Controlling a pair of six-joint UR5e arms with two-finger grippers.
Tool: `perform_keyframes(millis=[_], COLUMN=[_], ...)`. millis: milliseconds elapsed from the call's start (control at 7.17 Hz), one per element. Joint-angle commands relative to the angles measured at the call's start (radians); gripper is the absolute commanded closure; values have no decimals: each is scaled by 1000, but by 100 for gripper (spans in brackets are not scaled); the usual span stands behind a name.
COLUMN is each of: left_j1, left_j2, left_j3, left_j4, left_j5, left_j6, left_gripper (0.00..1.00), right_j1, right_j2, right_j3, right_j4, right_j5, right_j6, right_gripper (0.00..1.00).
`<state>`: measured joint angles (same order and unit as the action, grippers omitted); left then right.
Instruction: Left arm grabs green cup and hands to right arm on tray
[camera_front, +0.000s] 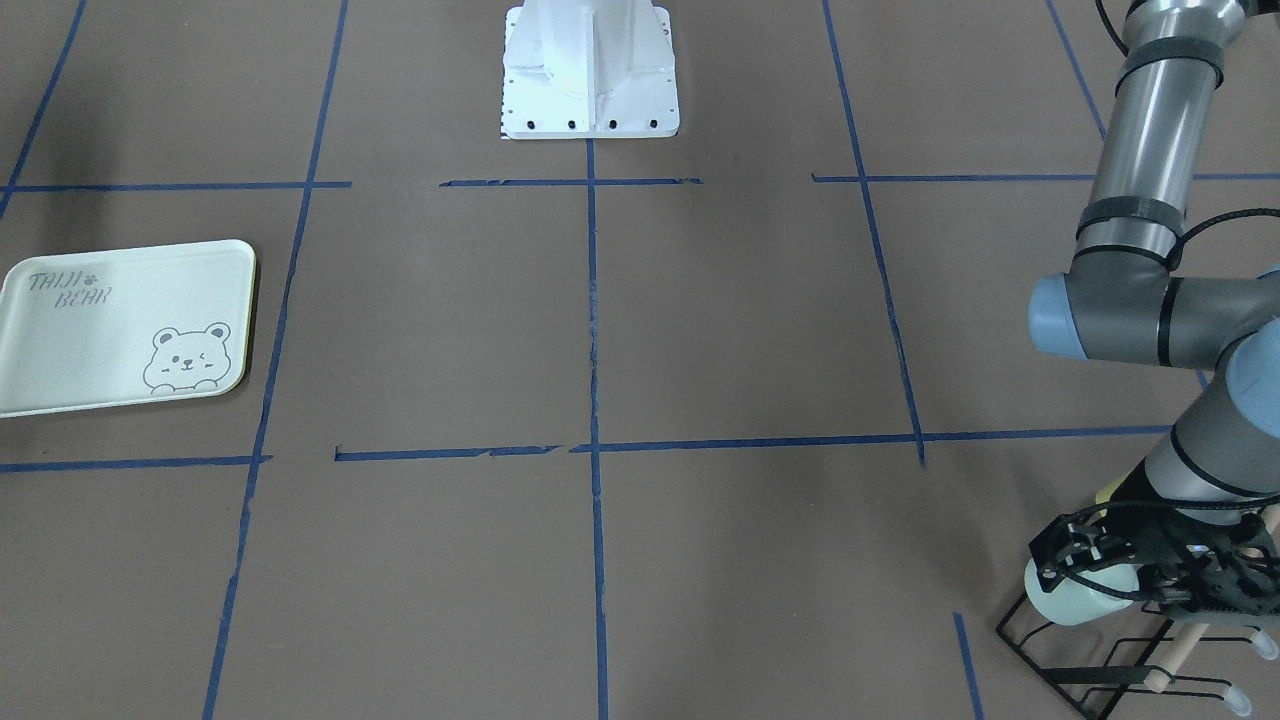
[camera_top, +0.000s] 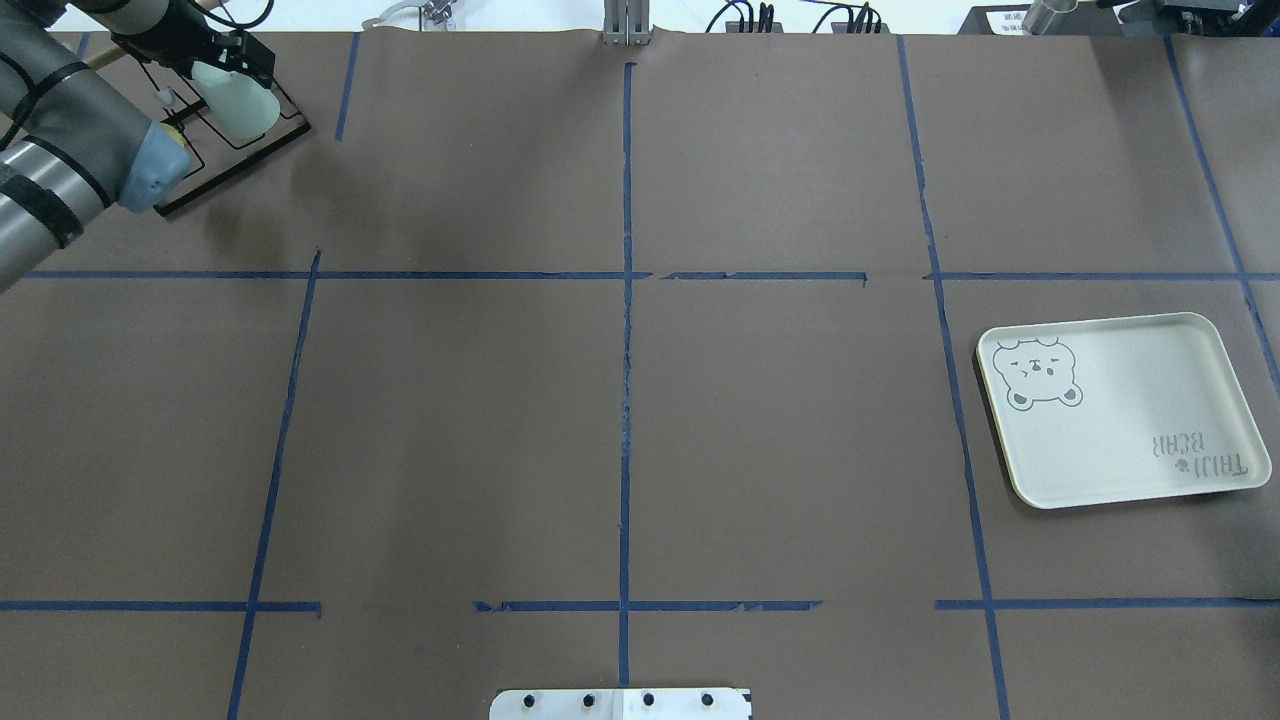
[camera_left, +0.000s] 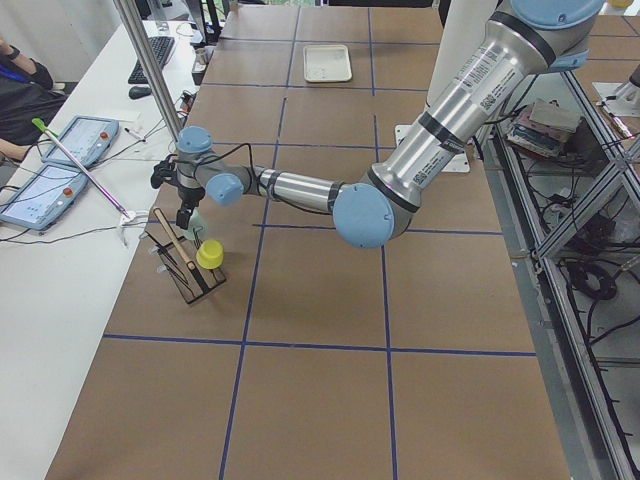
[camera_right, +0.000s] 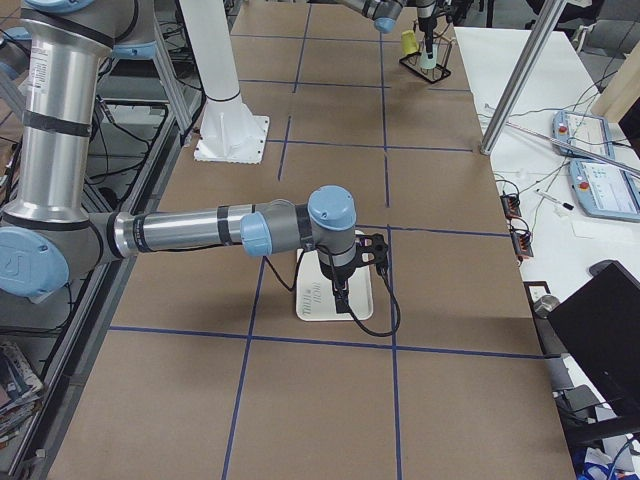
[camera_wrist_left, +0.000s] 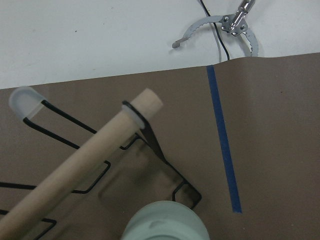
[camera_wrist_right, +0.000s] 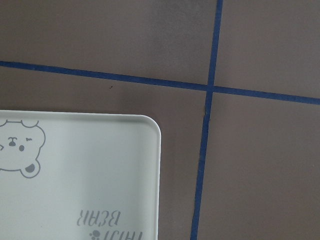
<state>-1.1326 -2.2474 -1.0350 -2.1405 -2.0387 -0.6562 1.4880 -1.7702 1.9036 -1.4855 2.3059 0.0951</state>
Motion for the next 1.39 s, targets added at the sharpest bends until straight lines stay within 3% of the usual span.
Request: perform_keyframes(millis=[0, 279, 418, 697, 836, 1115, 1255], left_j1=[1, 1, 1, -6, -19, -82, -123], left_j2=[2, 2, 2, 2, 2, 17, 46], left_j3=[1, 1, 1, -5, -7, -60, -115], left_j4=[1, 4, 4, -1, 2, 10, 10], left_j5=[0, 0, 0, -2, -3, -59, -133], left_j6=[-2, -9, -23, -43, -40, -39, -39], left_gripper=[0, 2, 16, 60, 74, 74, 74], right_j1=[0, 0, 0, 0, 0, 0, 0], right_j2=[0, 0, 0, 0, 0, 0, 0], right_j3=[0, 0, 0, 0, 0, 0, 0], right_j4=[1, -1, 1, 1, 1, 1, 1], right_j5=[0, 1, 0, 1, 1, 1, 1], right_j6=[0, 0, 0, 0, 0, 0, 0], right_gripper=[0, 0, 0, 0, 0, 0, 0])
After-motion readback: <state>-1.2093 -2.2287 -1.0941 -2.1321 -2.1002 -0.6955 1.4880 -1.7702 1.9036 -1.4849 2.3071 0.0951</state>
